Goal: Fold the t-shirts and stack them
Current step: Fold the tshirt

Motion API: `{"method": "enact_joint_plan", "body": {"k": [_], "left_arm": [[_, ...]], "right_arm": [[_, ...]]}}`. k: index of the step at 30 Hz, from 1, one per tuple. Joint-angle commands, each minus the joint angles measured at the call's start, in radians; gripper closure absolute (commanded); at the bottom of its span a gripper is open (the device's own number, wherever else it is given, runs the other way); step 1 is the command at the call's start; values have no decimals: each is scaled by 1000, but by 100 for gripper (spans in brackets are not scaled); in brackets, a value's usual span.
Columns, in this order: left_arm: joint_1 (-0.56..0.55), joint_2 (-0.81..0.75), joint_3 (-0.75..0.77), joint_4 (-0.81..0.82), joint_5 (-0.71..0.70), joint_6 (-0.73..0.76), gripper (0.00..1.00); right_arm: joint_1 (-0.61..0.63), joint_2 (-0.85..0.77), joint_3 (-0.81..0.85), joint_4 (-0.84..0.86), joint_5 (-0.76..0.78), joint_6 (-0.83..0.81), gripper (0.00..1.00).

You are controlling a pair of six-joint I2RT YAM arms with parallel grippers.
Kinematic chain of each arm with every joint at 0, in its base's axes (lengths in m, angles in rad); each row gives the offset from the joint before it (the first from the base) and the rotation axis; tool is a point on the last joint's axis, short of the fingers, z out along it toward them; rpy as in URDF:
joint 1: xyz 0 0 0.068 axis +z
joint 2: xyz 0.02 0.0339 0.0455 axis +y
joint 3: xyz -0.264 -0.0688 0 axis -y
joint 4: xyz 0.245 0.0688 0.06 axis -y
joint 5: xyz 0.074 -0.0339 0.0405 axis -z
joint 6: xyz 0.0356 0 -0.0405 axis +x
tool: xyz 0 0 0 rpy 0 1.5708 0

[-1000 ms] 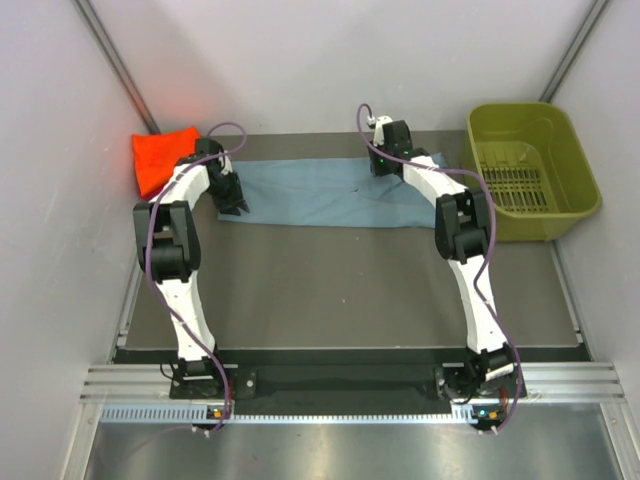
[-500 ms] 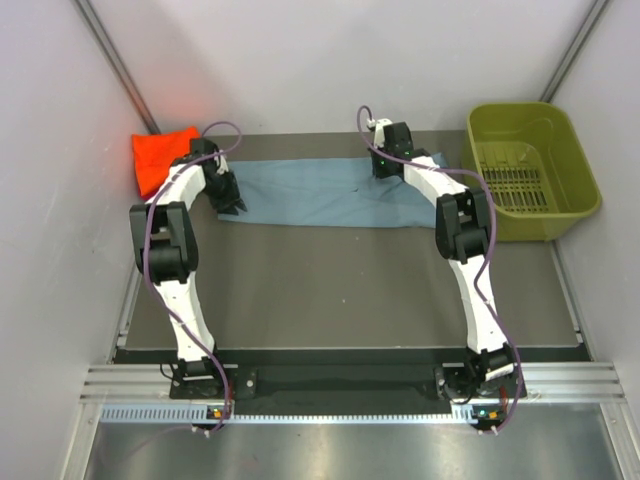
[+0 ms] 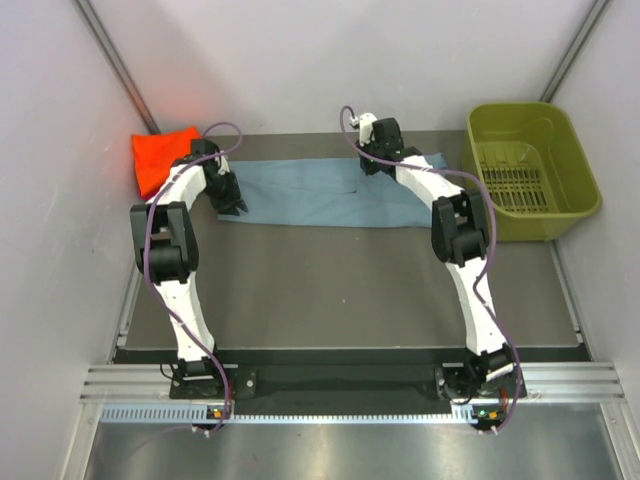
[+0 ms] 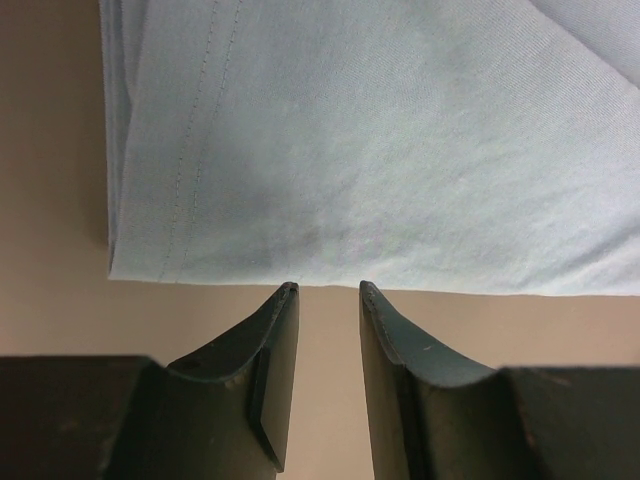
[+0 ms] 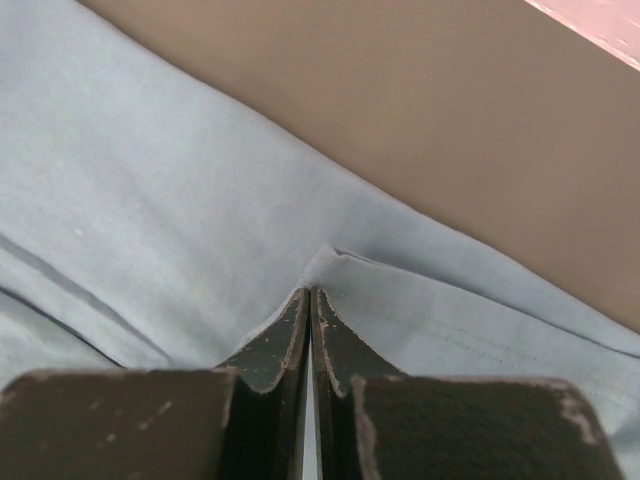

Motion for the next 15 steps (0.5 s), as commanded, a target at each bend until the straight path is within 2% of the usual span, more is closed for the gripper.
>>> {"method": "enact_joint_plan", "body": {"k": [1, 3, 4, 5, 6, 10, 15], "left_arm": [[-2, -38, 8, 17, 4, 3, 64], [-3, -38, 8, 18, 6, 5, 64], [-3, -38, 10, 18, 6, 3, 64], [-3, -40, 11, 18, 6, 5, 64], [-3, -40, 13, 18, 6, 6, 64], [-3, -43, 19, 17, -9, 12, 63], [20, -55, 71, -18, -100, 16, 52]], "right_arm": [[14, -39, 65, 35, -7, -11, 98], [14, -13, 98, 16, 5, -7, 91], [14, -6, 106, 10, 17, -7, 81], [12, -2, 114, 7, 22, -8, 75], [12, 3, 115, 4, 29, -13, 63], [5, -28, 96, 2, 58, -8, 43], [-26, -171, -18, 13, 112, 38, 40]]}}
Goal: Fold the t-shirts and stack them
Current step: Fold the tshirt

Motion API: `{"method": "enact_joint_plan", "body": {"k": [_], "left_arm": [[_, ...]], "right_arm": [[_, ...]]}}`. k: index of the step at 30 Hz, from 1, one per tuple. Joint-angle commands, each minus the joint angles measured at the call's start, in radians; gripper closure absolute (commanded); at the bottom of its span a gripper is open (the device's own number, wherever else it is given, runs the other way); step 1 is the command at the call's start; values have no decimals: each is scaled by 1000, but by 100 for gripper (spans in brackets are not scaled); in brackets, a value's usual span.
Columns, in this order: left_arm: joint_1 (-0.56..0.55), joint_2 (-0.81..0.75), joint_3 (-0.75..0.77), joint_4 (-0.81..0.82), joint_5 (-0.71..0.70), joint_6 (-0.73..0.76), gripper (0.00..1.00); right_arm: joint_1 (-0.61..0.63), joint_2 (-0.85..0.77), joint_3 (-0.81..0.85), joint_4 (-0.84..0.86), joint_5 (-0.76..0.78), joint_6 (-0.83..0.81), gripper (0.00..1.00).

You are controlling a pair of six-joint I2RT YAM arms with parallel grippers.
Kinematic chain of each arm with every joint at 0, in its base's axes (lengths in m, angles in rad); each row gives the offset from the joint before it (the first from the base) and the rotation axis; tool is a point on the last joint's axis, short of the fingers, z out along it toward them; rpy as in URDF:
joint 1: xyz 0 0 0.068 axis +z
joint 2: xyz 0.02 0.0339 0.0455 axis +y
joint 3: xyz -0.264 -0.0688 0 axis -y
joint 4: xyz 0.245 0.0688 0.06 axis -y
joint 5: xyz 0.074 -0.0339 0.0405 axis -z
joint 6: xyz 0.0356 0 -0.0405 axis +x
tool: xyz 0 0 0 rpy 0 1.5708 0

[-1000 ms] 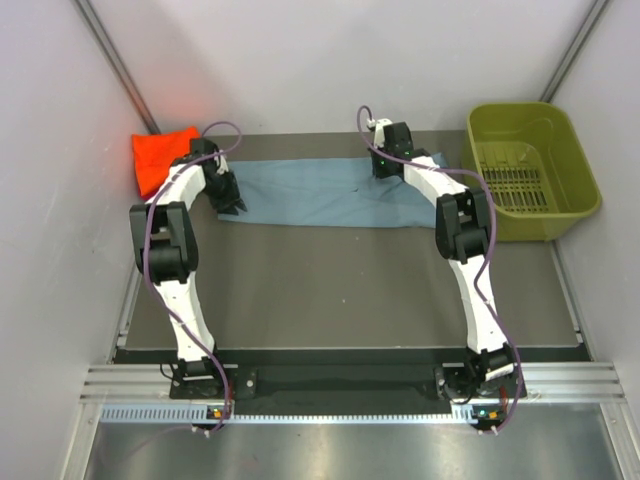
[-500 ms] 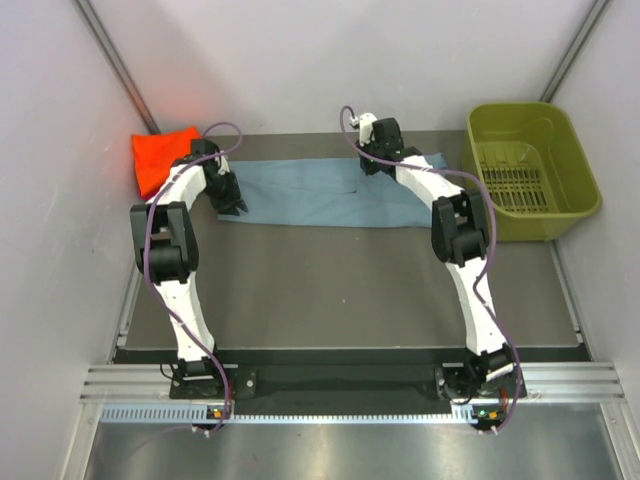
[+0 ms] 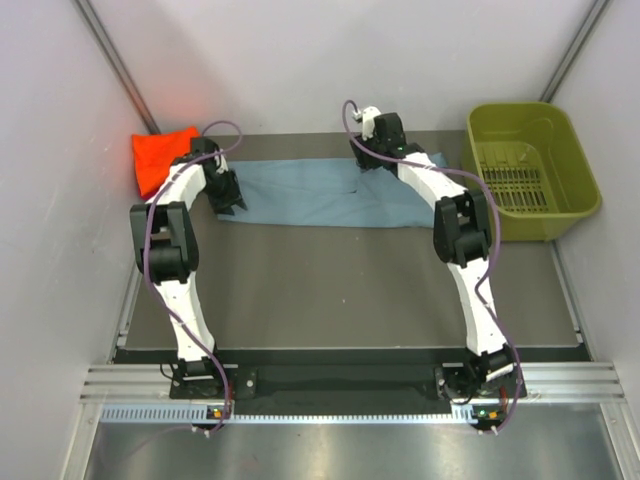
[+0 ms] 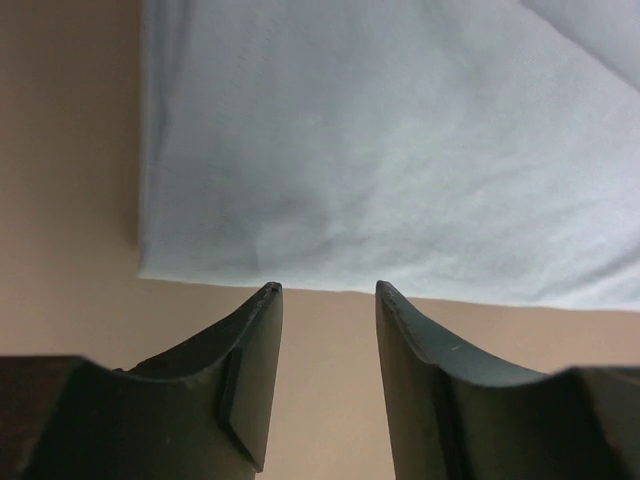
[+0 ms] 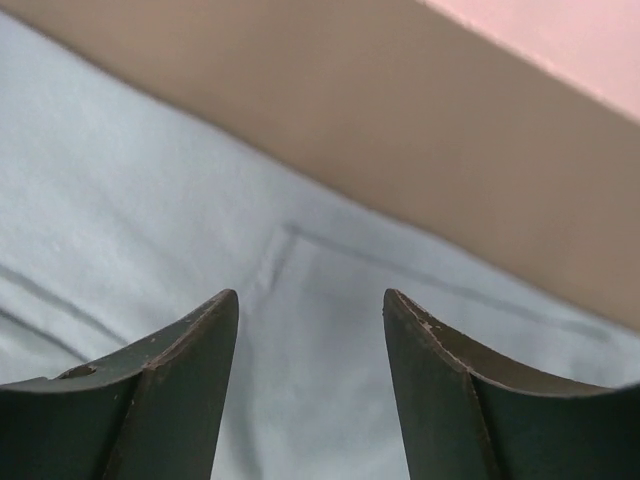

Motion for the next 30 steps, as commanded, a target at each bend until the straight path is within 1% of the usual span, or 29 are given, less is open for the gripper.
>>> {"method": "enact_joint_plan", "body": {"k": [1, 3, 6, 10, 11, 14, 16, 19, 23, 25, 30], "left_arm": [[28, -57, 69, -17, -69, 5, 51], [60, -55, 90, -28, -77, 0, 46], [93, -46, 113, -31, -89, 3, 43], [116, -26, 120, -34, -62, -9, 43], [117, -24, 115, -33, -43, -12, 43], [117, -12, 90, -24, 9, -26, 43], [119, 2, 58, -14, 36, -33, 43], [116, 14, 40, -2, 66, -38, 43], [116, 42, 29, 2, 61, -35, 44], [116, 48, 29, 4, 60, -33, 45], [114, 66, 28, 10, 57, -32, 51]], "right_arm": [[-29, -186, -78, 12, 41, 35, 39], [-50, -272, -156, -12, 31, 34, 39], [-96, -378, -264, -63, 5, 55, 39], [-170, -496, -417, -101, -42, 102, 39], [-194, -539, -480, -112, -53, 109, 39], [-231, -602, -592, -142, -108, 107, 39], [-259, -622, -656, -165, -157, 115, 39], [-279, -631, -729, -167, -188, 127, 39], [-310, -608, -766, -181, -249, 129, 39], [-316, -596, -770, -187, -254, 130, 39], [-325, -581, -769, -189, -259, 130, 39]]}}
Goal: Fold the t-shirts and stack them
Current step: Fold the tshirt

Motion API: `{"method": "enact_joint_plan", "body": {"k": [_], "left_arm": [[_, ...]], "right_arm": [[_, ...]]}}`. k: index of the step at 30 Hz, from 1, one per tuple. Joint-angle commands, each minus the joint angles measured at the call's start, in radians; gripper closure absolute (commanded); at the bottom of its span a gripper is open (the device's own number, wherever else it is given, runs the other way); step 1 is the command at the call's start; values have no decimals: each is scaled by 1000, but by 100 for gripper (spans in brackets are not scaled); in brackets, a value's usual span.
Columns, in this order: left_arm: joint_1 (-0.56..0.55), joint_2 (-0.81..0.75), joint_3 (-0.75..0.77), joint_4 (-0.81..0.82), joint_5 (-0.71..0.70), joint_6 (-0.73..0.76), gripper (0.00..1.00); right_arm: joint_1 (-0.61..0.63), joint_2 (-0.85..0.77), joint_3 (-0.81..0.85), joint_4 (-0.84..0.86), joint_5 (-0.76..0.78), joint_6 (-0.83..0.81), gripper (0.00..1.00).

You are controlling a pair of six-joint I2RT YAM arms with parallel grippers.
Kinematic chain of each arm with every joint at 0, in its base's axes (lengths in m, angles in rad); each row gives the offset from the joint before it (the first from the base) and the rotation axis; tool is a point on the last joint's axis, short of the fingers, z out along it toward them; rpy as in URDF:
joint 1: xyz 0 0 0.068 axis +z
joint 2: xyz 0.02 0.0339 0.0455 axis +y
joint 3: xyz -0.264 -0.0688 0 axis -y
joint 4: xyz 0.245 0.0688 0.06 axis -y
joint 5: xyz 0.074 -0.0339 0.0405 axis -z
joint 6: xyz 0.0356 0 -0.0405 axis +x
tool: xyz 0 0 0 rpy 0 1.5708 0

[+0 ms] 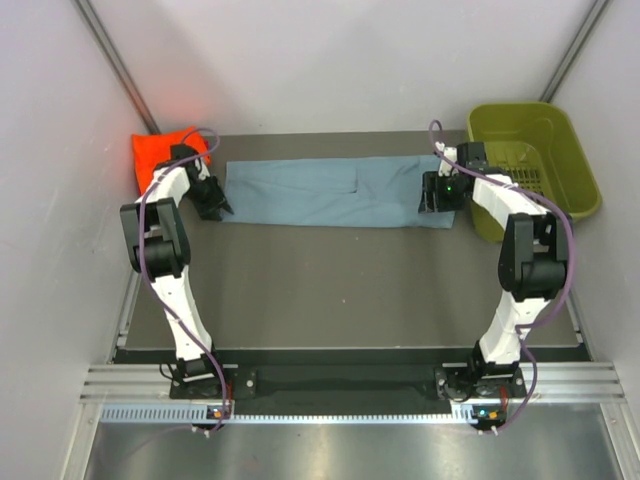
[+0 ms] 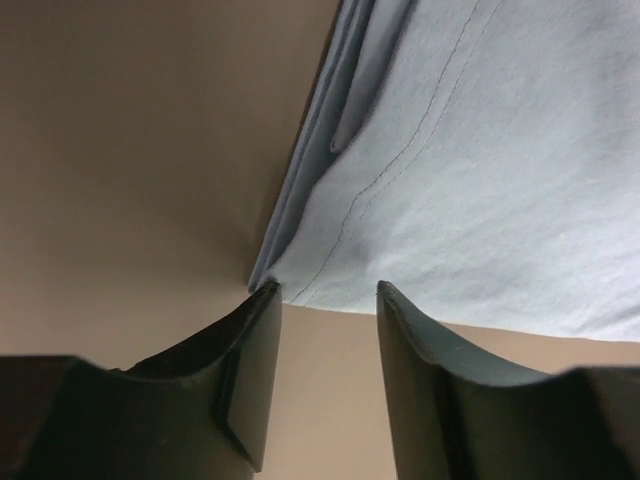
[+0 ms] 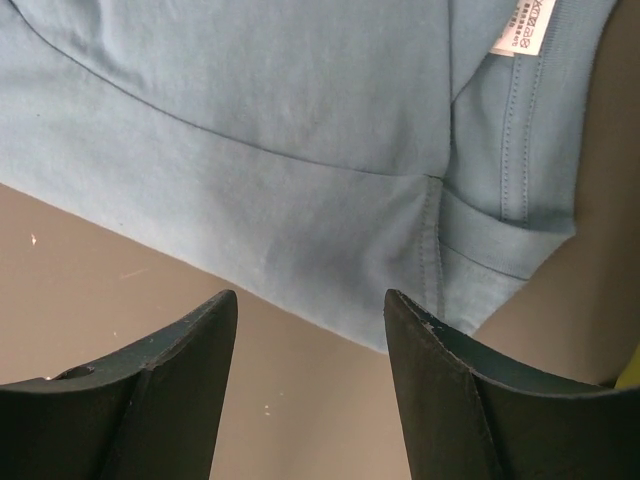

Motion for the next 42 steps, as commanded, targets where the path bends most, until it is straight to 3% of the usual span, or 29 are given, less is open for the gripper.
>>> {"method": "enact_joint_plan", "body": {"k": [1, 7, 9, 10, 19, 27, 31, 32, 33, 35, 37, 42], "left_arm": [[2, 1, -6, 23, 11, -6, 53], [0, 14, -16, 25, 11, -5, 75], [-1, 12, -23, 25, 11, -2, 85], [0, 12, -24, 25, 9, 0, 99], [-1, -55, -96, 2, 43, -11, 100], [0, -207, -248, -1, 77, -58, 100], [2, -232, -215, 2, 39, -31, 100], [2, -232, -195, 0, 20, -23, 96], [2, -230, -173, 0, 8, -16, 79], [2, -215, -110, -4, -38, 0, 64], [3, -183, -61, -7, -52, 15, 55], [3, -128, -13, -3, -67, 26, 46]], "right_arm": [[-17, 4, 14, 10, -30, 7, 39], [-26, 13, 7, -13, 32, -27, 39], [-29, 17, 6, -24, 55, -34, 40], [-32, 15, -3, -28, 61, -41, 40], [-37, 36, -68, -30, 116, -59, 41], [-34, 112, -5, -36, 125, -47, 45], [-34, 136, 18, -33, 130, -42, 45], [-31, 136, 18, -32, 131, -41, 46], [-31, 135, 17, -32, 131, -41, 45], [-29, 133, 14, -32, 128, -39, 45], [-24, 132, 11, -30, 128, -38, 45], [-20, 136, 18, -29, 124, -36, 45]]}}
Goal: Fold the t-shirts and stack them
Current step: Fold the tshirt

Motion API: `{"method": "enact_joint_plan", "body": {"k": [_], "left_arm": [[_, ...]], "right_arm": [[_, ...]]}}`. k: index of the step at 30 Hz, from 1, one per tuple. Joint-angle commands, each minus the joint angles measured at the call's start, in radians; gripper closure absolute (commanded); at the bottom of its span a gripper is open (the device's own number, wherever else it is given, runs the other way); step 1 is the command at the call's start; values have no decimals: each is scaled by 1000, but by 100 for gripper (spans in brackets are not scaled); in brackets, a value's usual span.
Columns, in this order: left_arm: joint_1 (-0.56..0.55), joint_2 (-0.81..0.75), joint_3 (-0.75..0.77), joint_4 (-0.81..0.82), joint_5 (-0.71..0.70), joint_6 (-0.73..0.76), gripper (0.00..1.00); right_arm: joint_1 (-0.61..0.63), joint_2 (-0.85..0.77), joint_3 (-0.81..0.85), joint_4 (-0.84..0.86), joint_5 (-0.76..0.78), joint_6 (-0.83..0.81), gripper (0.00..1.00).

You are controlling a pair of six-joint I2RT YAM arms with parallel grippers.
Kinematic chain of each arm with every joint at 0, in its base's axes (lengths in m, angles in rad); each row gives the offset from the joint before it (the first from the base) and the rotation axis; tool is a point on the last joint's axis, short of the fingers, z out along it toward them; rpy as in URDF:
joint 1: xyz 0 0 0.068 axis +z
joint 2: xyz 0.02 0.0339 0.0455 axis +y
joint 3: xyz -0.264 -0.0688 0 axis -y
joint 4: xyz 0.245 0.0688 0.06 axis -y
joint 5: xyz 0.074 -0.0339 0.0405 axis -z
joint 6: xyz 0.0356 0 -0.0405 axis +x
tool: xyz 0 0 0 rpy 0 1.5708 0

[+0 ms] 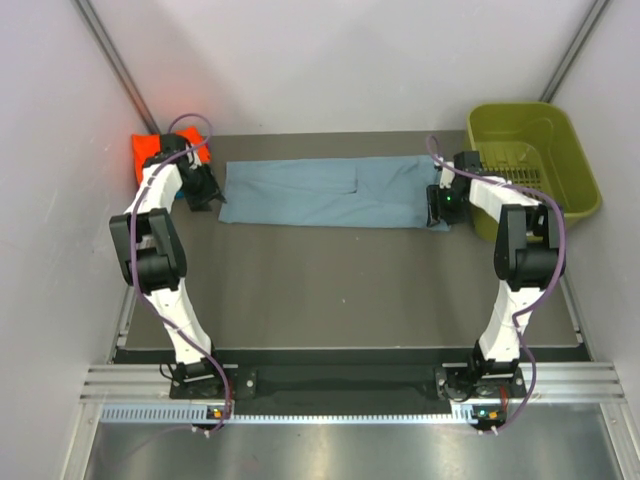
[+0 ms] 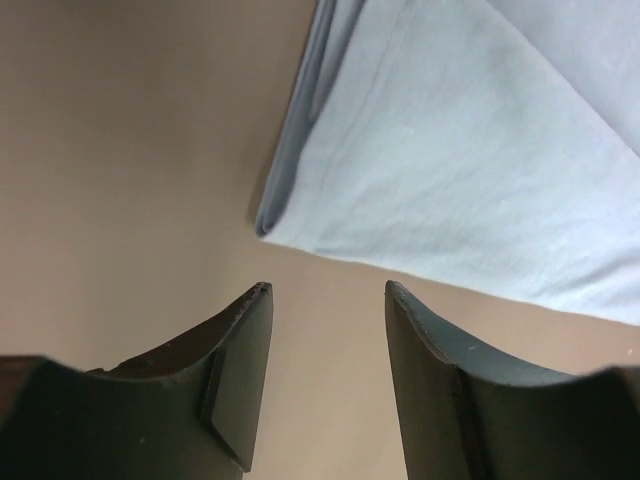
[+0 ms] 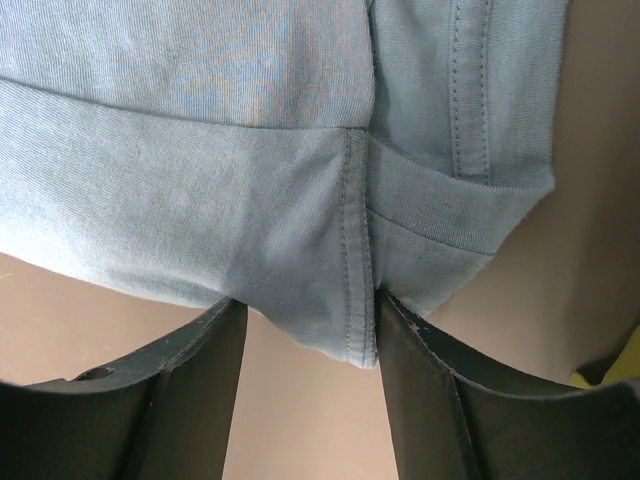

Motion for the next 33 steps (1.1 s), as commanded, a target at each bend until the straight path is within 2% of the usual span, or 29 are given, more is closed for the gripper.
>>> {"method": "enact_joint_plan", "body": {"k": [1, 14, 15, 16, 17, 21, 22, 25, 26, 29, 33], "left_arm": [[2, 51, 46, 5, -29, 24, 46], [0, 171, 100, 31, -51, 51, 52], [0, 174, 96, 33, -49, 51, 54], [0, 176, 94, 31, -45, 50, 63], [0, 176, 88, 36, -42, 51, 66], [-1, 174, 62, 43, -28, 44, 90], [-1, 170, 54, 40, -25, 44, 100], [0, 147, 47, 13, -23, 42, 100], [0, 136, 41, 4, -25, 40, 100], [0, 67, -13, -30, 7, 21, 100], [2, -52, -151, -44, 67, -31, 100]], "right_arm": [[2, 38, 22, 18, 13, 6, 45], [23, 47, 41, 21, 8, 9, 45], [25, 49, 42, 20, 8, 9, 45], [28, 49, 42, 21, 10, 8, 45], [28, 52, 42, 23, 11, 9, 45], [40, 61, 50, 25, 13, 9, 46], [45, 62, 52, 26, 15, 9, 46], [49, 67, 61, 26, 37, 11, 51], [48, 67, 64, 29, 47, 12, 58], [51, 73, 72, 32, 74, 16, 68], [49, 104, 114, 37, 87, 20, 68]]}}
